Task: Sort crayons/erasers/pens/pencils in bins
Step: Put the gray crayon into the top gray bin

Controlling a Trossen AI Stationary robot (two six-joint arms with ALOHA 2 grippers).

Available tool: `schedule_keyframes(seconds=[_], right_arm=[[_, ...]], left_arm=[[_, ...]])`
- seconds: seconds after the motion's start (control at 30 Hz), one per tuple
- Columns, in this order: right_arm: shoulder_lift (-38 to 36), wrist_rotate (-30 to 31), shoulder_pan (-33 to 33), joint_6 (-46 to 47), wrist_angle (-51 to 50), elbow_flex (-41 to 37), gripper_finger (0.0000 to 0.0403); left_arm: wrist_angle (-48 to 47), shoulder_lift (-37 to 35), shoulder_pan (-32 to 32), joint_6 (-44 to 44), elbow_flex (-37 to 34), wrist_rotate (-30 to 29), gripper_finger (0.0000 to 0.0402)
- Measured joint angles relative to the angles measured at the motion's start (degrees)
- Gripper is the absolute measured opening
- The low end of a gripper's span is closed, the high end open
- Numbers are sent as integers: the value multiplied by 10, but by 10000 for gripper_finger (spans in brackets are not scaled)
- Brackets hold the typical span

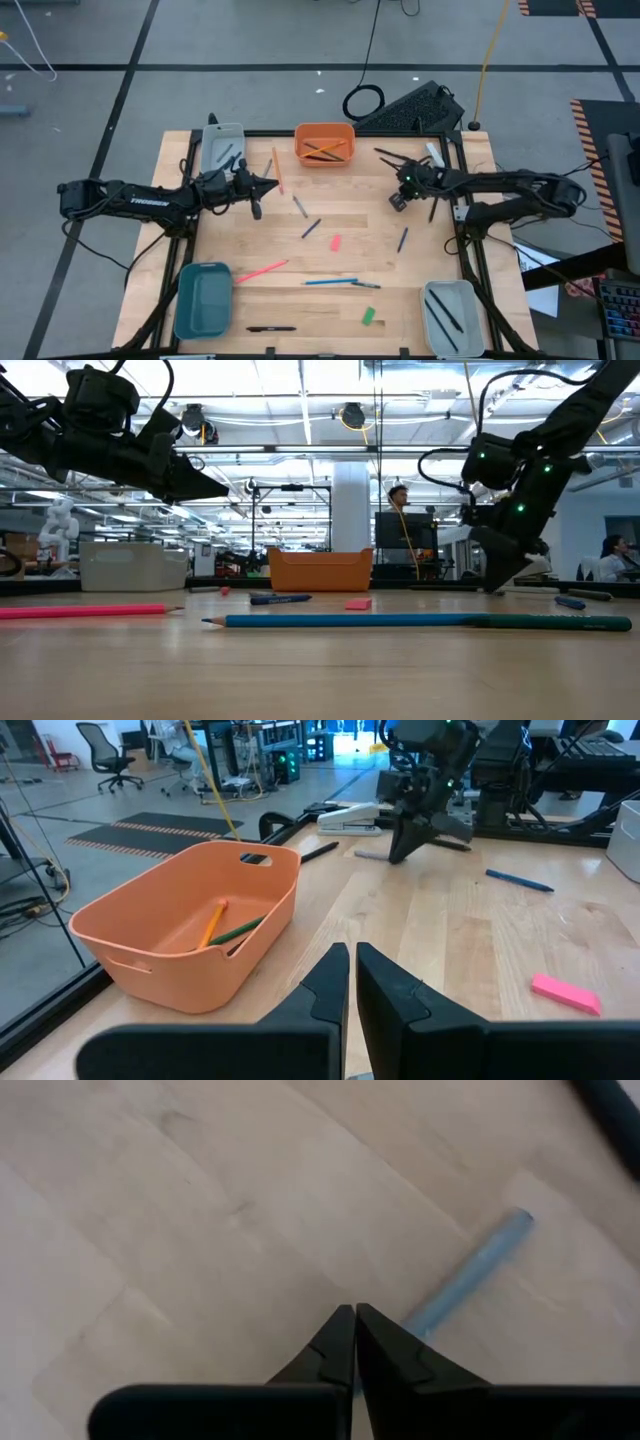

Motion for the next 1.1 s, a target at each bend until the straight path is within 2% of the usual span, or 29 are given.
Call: schedule_keyframes(seconds=[0.13, 0.2, 0.37, 0.53, 0.67, 0.87, 1.1], right_arm=[[-49, -6, 0, 33, -47, 0, 7], [-77, 10, 0, 70, -73, 0, 13], [-119, 50, 0, 154, -116, 0, 65], [-96, 66, 1, 186, -109, 0, 136], [-53, 98, 12, 196, -82, 0, 165], [3, 125, 14, 224, -69, 1, 153], [18, 110, 15, 203, -50, 2, 90]], left_arm=[[0, 0, 0, 0, 0, 0, 26], [-1, 0, 0, 0, 0, 0, 26], [-1, 0, 0, 0, 0, 0, 26], [-1, 0, 0, 0, 0, 0, 26], [-1, 0, 0, 0, 0, 0, 26], [-1, 0, 0, 0, 0, 0, 26], [-1, 0, 0, 0, 0, 2, 26]])
